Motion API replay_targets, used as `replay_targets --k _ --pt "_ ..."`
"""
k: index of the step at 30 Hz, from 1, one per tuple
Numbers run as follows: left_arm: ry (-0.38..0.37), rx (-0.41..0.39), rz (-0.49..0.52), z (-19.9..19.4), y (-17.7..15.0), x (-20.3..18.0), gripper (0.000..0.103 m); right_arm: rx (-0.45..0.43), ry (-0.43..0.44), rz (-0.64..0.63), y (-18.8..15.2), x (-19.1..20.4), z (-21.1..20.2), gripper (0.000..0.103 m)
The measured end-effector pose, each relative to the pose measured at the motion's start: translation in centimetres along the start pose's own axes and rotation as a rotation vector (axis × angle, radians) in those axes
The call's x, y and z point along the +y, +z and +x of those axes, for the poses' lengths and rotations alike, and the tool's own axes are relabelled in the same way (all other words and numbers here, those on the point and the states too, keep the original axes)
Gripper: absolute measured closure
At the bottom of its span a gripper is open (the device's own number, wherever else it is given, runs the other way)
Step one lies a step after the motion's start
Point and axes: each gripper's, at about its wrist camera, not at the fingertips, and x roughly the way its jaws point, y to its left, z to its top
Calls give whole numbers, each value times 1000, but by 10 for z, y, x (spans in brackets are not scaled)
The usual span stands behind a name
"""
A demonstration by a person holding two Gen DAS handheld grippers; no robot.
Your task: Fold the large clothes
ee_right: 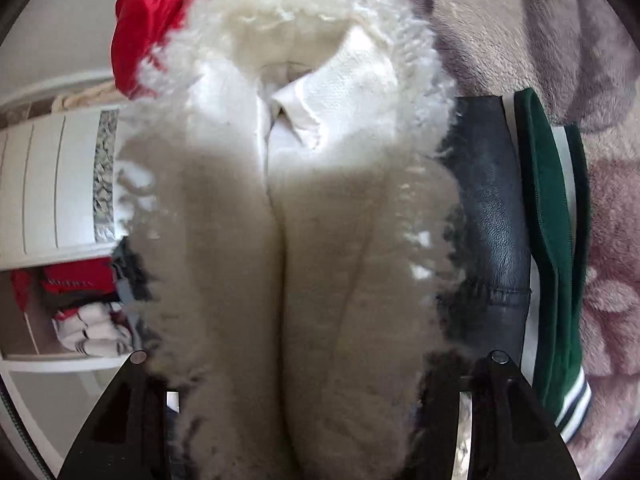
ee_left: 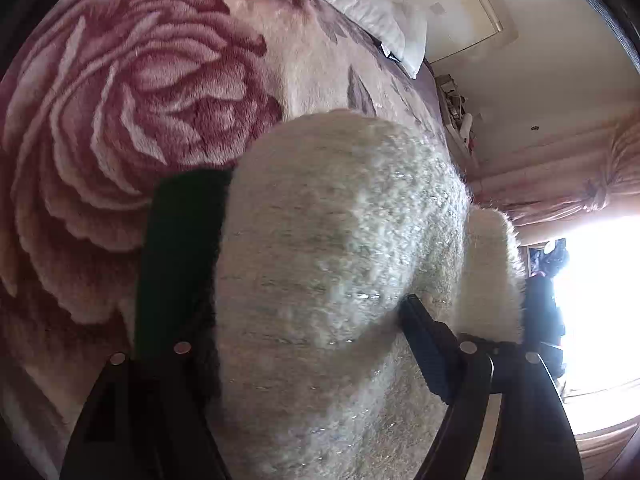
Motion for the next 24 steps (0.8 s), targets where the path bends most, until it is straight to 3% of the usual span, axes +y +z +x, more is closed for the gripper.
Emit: replay_targets --k 2,3,4,7,9,10,12,14,17,18,19,23,24 --pt "25 -5 20 -6 -3 -10 25 -4 0 6 -6 -8 -11 43" --pt "45 -1 27 -11 -5 -17 25 -4 -18 6 10 -1 -8 41" --pt "72 0 33 -16 -5 -23 25 -3 -48 3 25 -1 -14 36" --pt "196 -41 111 -34 -9 -44 25 -23 -178 -44 6 25 -30 32" --pt "353 -91 205 -44 -22 -64 21 -73 -321 -94 -16 43 -42 23" --pt "410 -105 253 -47 -30 -74 9 -103 -395 -124 -29 52 -48 20" --pt "502 -136 316 -53 -45 -88 7 -182 -565 -182 -61 71 -59 19" --pt "550 -183 367 -66 -70 -104 6 -258 -722 -222 -100 88 -68 6" --pt "574 -232 387 -90 -103 -115 6 -371 -965 -267 -142 120 -87 3" --pt "575 -248 384 -102 -117 -120 5 -394 -1022 -278 -165 126 -88 3" --pt "569 -261 381 -111 -128 -123 3 -417 -1069 -282 -166 141 -87 2" --pt "564 -313 381 -158 -170 -144 1 -497 -1138 -260 -234 160 -127 2" --pt "565 -328 392 -172 -183 -153 1 -513 -1139 -252 -229 169 -130 2"
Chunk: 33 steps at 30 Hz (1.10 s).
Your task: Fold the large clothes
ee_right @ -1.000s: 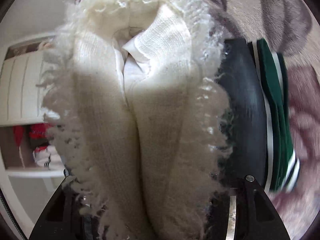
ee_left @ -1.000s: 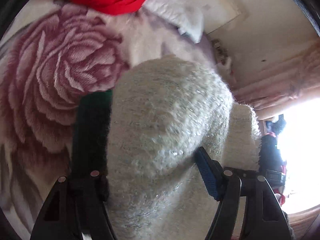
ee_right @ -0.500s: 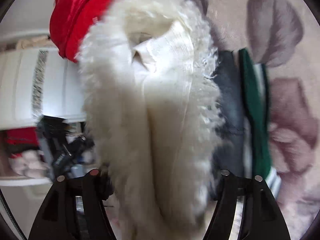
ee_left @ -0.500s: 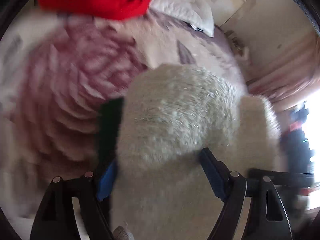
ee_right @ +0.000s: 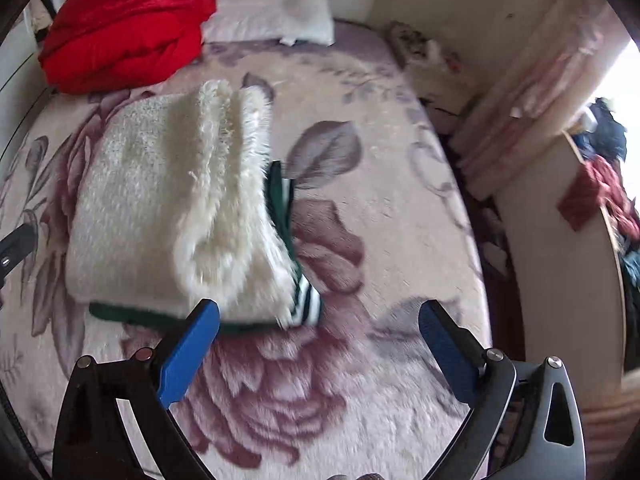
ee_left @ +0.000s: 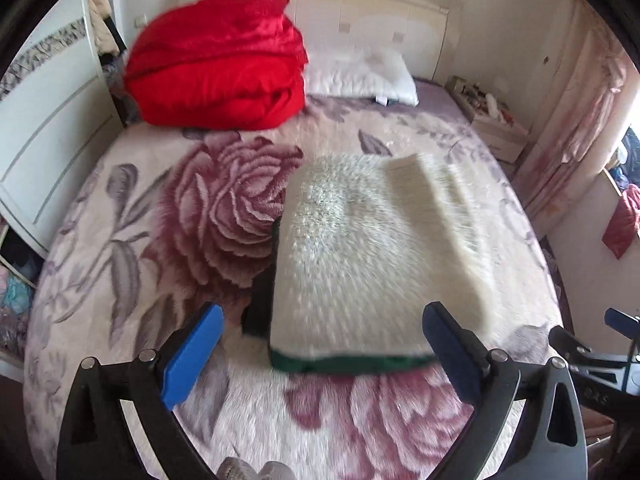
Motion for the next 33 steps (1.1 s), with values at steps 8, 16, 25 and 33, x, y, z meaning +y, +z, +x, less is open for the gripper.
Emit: replay_targets --k 8,16,25,33 --pt "14 -67 -10 -138 -20 -13 1 -132 -21 32 -38 -19 -145 2" --pt "62 -182 2 -272 -48 -28 1 -235 6 40 -94 -54 -293 2" --pt "68 -245 -9 -369 -85 -41 1 -369 36 53 -157 -88 -423 2" --pt "68 -185 2 -415 -99 -56 1 -332 74 33 -185 -103 -484 2"
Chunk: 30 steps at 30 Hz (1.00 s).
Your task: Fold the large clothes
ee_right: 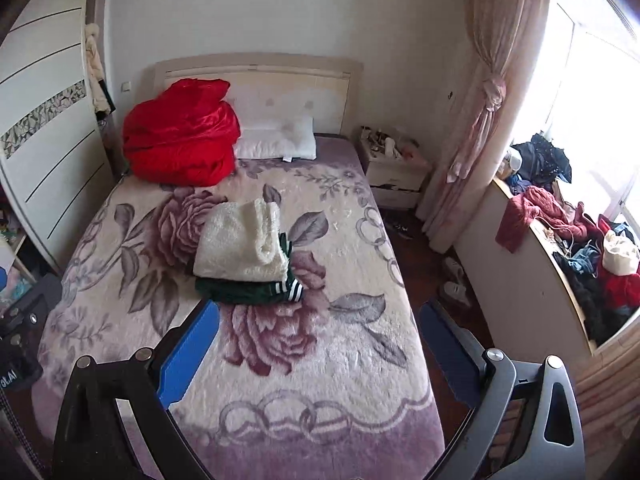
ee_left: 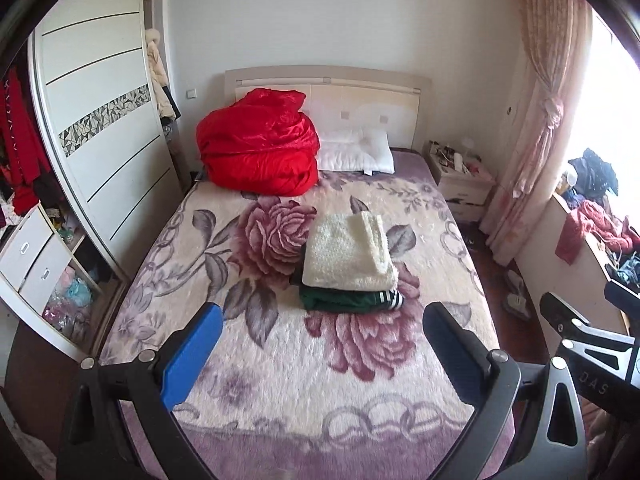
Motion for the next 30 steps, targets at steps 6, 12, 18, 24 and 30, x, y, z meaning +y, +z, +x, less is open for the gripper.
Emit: replay_targets --k 6,12,18,24,30 --pt "36 -21 -5 -31 0 -6 1 -11 23 -6 1 -12 -38 2" --pt "59 -66 -29 -46 0 -4 1 -55 38 -10 2 -24 -68 1" --pt "57 -89 -44 -53 -3 -2 0 -97 44 -9 7 -30 -86 0" --pt "59 -98 -39 -58 -3 -6 0 -110 53 -2 8 -33 -96 0" --pt "58 -101 -31 -62 -4 -10 0 -112 63 3 7 -37 -100 0"
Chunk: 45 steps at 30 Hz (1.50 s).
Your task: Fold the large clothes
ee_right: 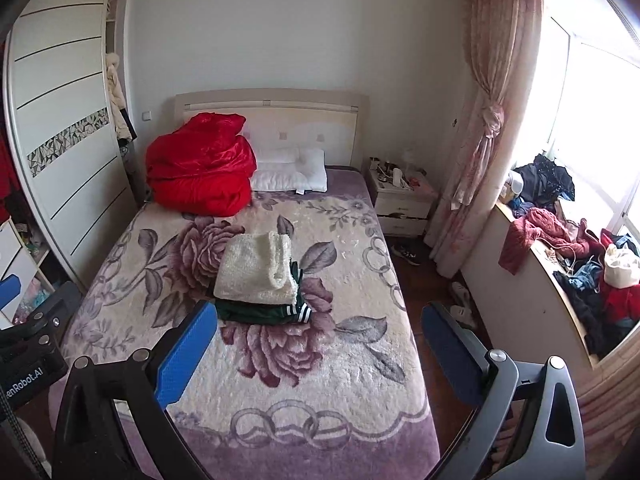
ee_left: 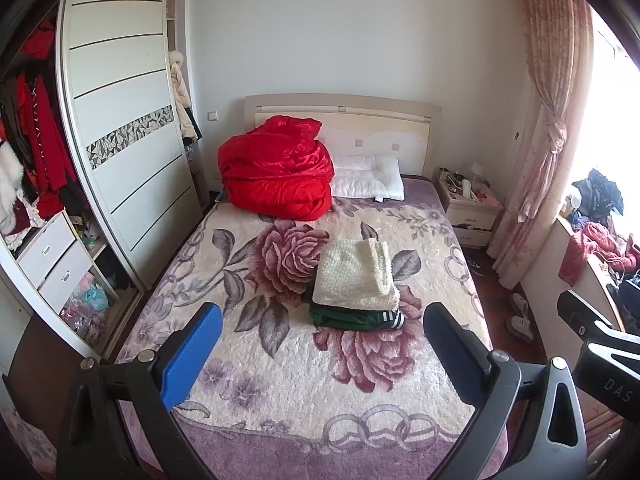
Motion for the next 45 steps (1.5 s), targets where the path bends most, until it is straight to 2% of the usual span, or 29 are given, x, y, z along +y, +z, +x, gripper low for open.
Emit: replay_targets --k 23,45 --pt "1 -11 5 -6 9 1 0 -18 17 -8 16 0 3 0" --pt "-4 -13 7 -10 11 3 0 -22 18 7 3 1 -4 0"
